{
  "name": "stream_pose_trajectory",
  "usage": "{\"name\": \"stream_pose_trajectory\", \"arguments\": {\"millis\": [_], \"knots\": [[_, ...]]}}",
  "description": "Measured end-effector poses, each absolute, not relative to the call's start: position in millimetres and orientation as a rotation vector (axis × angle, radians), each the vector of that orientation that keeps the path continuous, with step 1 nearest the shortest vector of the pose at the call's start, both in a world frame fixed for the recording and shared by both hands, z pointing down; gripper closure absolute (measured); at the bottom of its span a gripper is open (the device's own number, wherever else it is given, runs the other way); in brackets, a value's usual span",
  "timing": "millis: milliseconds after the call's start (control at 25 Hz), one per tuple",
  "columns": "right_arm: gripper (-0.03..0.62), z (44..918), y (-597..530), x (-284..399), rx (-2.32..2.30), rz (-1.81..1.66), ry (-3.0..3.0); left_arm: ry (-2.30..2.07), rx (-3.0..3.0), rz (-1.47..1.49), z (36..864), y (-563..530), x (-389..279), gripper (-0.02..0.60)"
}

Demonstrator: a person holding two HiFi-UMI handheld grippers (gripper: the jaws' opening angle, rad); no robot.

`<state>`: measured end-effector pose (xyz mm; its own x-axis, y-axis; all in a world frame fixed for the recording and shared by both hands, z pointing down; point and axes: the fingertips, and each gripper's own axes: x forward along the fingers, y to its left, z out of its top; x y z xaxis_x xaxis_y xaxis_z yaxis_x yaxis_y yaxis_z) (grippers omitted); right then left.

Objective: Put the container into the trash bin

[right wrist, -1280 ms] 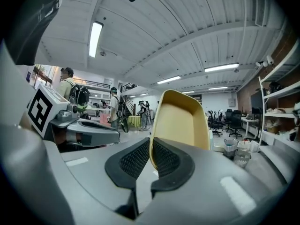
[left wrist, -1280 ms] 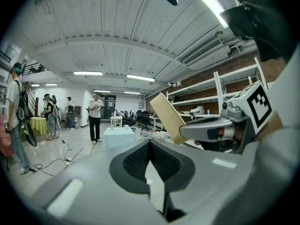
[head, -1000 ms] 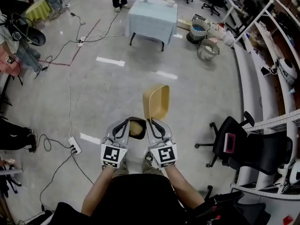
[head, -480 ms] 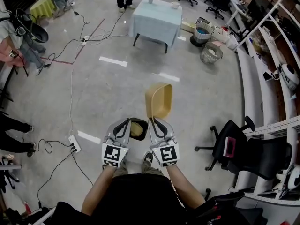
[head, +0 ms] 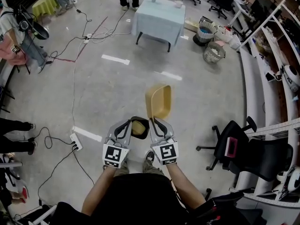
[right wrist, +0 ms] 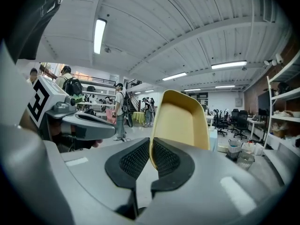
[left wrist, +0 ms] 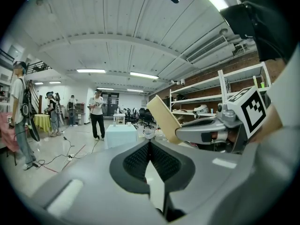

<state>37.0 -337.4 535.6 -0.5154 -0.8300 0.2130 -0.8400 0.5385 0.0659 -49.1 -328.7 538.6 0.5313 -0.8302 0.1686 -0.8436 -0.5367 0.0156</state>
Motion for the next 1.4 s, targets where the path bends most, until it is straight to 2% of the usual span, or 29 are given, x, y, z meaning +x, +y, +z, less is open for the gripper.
{"name": "stream_pose_trajectory", "arguments": {"millis": [760, 1400], "knots": [[0.557, 689.8, -308.0, 16.2, 1.009, 0.302, -2.337, -1.449, 2.619, 0.272, 557.8, -316.1, -63.9, 0.597], [0.559, 756.4, -265.9, 13.2, 0.805, 0.398, -2.240, -1.425, 2.597, 0.309, 573.9, -313.8, -58.4, 0.597]]}}
